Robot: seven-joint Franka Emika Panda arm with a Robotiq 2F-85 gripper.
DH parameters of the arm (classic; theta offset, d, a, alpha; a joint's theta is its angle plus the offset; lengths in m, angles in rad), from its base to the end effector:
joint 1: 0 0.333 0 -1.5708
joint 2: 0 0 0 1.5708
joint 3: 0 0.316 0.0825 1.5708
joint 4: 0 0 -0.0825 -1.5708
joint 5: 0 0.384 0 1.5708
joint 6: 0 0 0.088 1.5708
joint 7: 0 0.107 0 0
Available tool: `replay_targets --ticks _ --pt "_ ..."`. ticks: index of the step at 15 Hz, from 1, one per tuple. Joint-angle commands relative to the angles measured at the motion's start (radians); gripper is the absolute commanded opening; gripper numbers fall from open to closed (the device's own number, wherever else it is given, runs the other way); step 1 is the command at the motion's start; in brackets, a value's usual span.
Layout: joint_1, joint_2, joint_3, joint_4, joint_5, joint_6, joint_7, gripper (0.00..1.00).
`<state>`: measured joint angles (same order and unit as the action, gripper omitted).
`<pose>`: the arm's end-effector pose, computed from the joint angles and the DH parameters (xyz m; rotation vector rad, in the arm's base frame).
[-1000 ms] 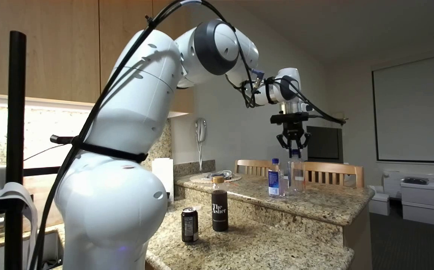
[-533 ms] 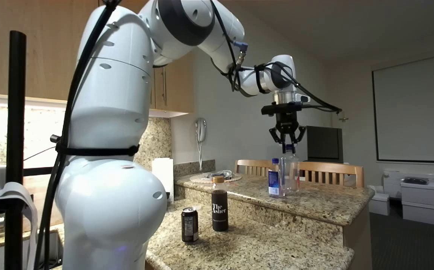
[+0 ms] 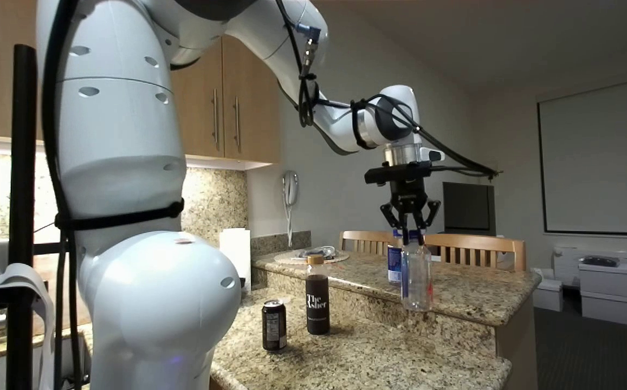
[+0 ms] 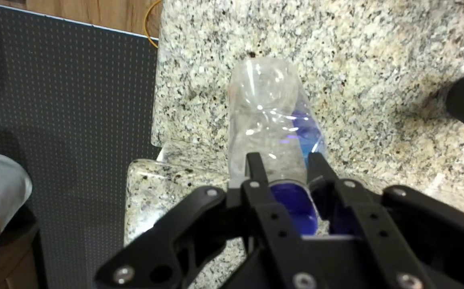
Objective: Remove the two empty bottles from the top of the upper counter
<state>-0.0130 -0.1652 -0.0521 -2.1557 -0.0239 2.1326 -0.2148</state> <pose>0.5148 -0.0355 0.4836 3.0919 0.2496 0.2156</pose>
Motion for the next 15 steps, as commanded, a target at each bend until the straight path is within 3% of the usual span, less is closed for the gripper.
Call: replay_targets --ticks 1,6,15 --pt "-0.012 -0.132 -0.029 -0.257 0.011 0.187 -0.071 0.14" --pt "-0.019 -0.181 -0.072 -0.454 -0.001 0.386 -0.056 0.14" --pt "-0.015 -0.171 -0.094 -0.489 0.015 0.393 -0.035 0.14"
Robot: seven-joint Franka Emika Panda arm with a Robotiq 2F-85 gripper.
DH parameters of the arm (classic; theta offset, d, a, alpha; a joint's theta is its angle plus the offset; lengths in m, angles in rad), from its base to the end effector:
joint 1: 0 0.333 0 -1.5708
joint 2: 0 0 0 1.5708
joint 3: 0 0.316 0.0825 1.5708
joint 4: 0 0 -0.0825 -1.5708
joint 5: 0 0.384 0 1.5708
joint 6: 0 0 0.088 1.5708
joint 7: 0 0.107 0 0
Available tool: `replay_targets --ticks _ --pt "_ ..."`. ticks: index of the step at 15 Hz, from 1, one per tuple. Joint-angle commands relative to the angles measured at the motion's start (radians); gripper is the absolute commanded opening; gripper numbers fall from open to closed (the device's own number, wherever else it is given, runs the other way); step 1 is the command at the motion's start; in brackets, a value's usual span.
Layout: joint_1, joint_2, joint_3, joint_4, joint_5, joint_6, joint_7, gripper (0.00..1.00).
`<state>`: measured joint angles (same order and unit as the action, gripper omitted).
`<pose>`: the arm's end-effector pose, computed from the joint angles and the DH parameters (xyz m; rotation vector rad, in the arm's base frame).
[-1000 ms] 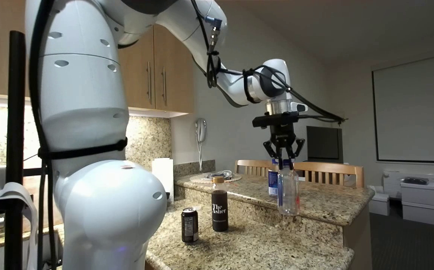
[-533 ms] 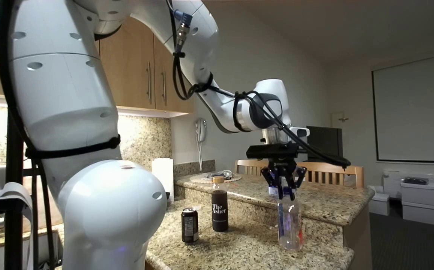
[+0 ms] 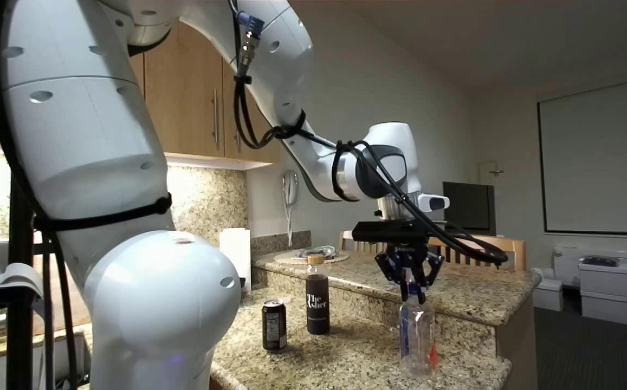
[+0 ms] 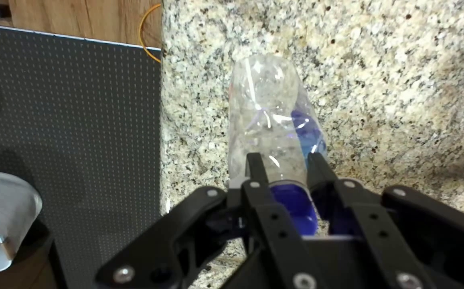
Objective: Remove the two empty bottles from the top of the upper counter
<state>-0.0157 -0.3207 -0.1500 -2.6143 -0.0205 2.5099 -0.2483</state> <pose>0.4246 -0.0698 0.3796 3.1089 0.1561 0.3368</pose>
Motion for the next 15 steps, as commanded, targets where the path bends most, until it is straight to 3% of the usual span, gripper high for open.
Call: replay_targets --ticks 1,9,10,12,15 --pt "-0.013 -0.010 0.001 -0.033 0.013 0.019 -0.002 0.14" --pt "-0.011 0.010 -0.006 -0.051 0.029 0.013 -0.002 0.17" --pt "-0.013 0.011 -0.004 -0.050 0.025 0.012 0.000 0.56" --pt "-0.014 0.014 -0.002 -0.051 0.021 0.012 0.003 0.62" --pt "-0.012 0.017 -0.002 -0.051 0.024 0.012 0.002 0.81"
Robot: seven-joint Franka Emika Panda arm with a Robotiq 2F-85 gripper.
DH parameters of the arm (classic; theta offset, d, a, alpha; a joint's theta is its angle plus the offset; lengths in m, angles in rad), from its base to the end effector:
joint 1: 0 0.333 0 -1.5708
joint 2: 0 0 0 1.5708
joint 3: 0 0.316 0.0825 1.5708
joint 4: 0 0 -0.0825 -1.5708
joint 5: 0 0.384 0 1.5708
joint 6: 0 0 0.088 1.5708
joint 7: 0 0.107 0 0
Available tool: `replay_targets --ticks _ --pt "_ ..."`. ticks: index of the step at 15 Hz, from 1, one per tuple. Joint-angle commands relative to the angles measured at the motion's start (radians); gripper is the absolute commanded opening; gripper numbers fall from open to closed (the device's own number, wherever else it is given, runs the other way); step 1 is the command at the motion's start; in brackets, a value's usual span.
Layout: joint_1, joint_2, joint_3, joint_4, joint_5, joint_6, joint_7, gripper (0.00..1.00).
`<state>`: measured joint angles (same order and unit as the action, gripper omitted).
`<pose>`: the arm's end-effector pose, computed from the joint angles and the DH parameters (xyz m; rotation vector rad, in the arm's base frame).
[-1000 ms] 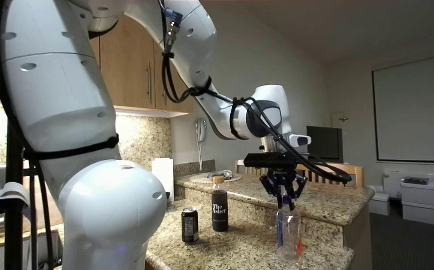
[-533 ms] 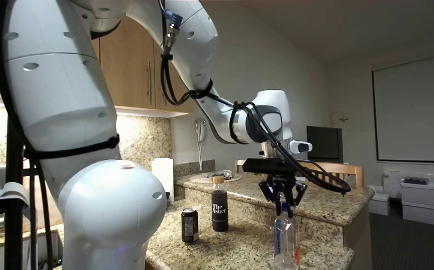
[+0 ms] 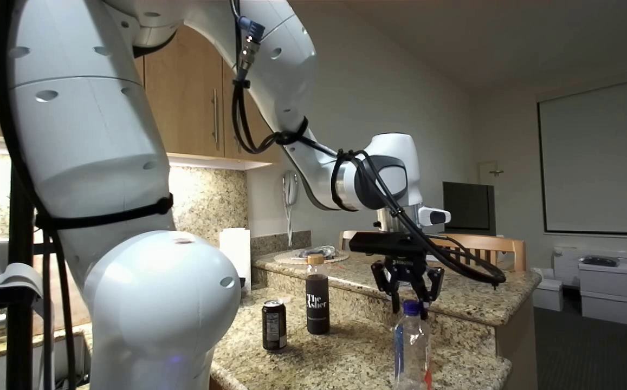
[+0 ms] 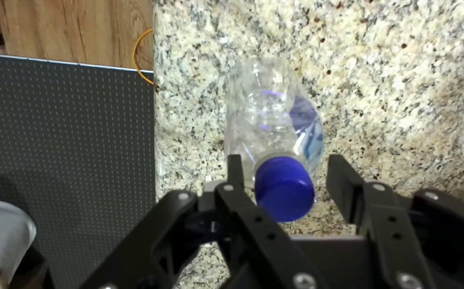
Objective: Remove the two empty bottles from the top of the upper counter
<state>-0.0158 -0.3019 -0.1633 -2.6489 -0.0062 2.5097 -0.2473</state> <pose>0.4145 -0.0730 0.3561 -3.1186 -0.1191 -0.2576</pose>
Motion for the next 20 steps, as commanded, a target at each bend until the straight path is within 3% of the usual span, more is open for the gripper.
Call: replay_targets --ticks 1,4,11,15,20 --pt "-0.012 -0.002 0.011 -0.017 0.011 0.012 0.000 0.88" --pt "-0.011 -0.006 0.013 -0.013 0.010 0.008 0.001 1.00" --pt "0.000 -0.038 0.021 0.049 0.013 -0.030 -0.016 1.00" --pt "0.026 -0.009 0.025 0.160 0.030 -0.098 -0.038 1.00" --pt "0.072 0.081 0.023 0.367 0.098 -0.280 -0.106 1.00"
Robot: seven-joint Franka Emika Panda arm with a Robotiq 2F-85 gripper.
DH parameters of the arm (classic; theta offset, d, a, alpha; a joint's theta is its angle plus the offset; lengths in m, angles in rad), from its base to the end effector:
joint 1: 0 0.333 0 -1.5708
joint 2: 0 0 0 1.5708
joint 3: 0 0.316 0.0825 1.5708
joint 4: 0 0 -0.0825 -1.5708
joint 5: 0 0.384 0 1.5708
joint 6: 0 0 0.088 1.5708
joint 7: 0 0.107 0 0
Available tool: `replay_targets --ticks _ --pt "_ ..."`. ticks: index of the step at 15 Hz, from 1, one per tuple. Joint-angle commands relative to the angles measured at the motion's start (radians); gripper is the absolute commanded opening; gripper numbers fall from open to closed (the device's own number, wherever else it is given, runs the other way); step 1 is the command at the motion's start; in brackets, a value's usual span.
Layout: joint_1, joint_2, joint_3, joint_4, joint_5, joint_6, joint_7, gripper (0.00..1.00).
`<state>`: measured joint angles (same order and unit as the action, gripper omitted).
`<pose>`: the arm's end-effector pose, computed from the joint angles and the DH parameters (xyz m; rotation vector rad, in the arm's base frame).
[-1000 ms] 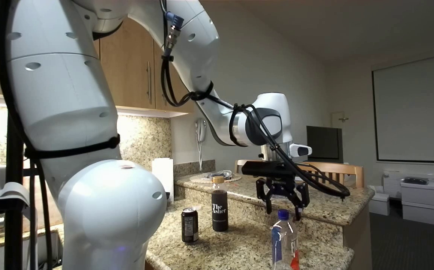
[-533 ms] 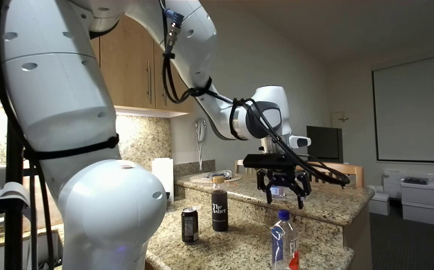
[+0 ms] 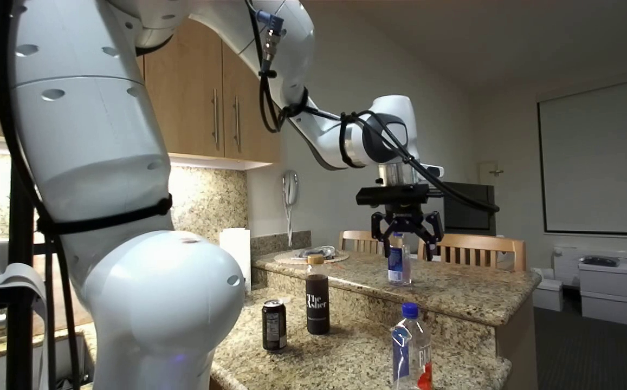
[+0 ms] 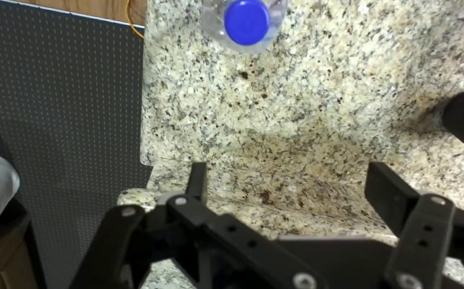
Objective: Remove the two empty bottles from the top of the upper counter
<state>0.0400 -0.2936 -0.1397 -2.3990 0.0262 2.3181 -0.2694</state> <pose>0.4664 -0.0480 0.4473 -3.0916 -0.2410 -0.3382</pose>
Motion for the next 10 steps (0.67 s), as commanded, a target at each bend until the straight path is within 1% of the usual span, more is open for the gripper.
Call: replay_targets --ticks 1,3,6,10 --pt "0.022 0.090 -0.001 0.153 0.087 -0.108 -0.110 1.00" --pt "0.031 0.138 -0.001 0.234 0.134 -0.151 -0.177 1.00" --pt "0.028 0.214 0.013 0.344 0.186 -0.177 -0.272 1.00" --pt "0.016 0.315 0.060 0.482 0.193 -0.206 -0.326 1.00"
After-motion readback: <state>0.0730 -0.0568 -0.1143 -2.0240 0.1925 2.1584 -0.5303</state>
